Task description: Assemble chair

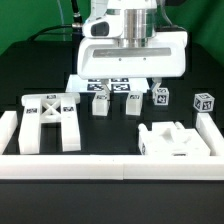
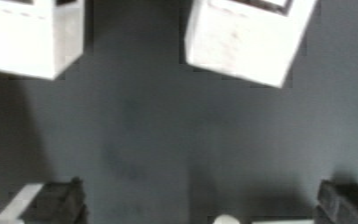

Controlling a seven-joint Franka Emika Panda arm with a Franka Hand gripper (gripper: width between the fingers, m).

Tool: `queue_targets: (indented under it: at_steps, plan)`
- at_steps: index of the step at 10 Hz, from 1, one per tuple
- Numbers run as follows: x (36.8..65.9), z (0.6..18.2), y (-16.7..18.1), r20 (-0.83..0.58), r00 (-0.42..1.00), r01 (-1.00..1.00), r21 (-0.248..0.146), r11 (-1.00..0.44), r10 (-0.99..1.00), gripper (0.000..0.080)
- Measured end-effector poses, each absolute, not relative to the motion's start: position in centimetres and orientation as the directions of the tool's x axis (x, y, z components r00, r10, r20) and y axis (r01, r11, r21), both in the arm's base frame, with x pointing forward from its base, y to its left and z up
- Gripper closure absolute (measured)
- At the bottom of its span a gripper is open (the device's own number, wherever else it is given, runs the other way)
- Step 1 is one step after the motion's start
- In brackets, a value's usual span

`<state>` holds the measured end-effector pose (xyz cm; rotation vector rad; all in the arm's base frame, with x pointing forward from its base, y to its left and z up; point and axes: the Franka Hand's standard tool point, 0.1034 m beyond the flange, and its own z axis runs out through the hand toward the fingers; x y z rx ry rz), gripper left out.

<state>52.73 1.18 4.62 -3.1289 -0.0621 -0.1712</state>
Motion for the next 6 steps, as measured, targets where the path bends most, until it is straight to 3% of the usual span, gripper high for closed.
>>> queue_targets:
  at_steps: [2, 6]
  plan:
    - [52.7, 4.6, 1.3, 0.098, 0.994, 0.041, -0.007, -0.999, 0.041, 0.0150]
    - [51.2, 4.0, 1.7, -0.220, 0.976, -0.009, -0.037, -0.999, 0.000, 0.0150]
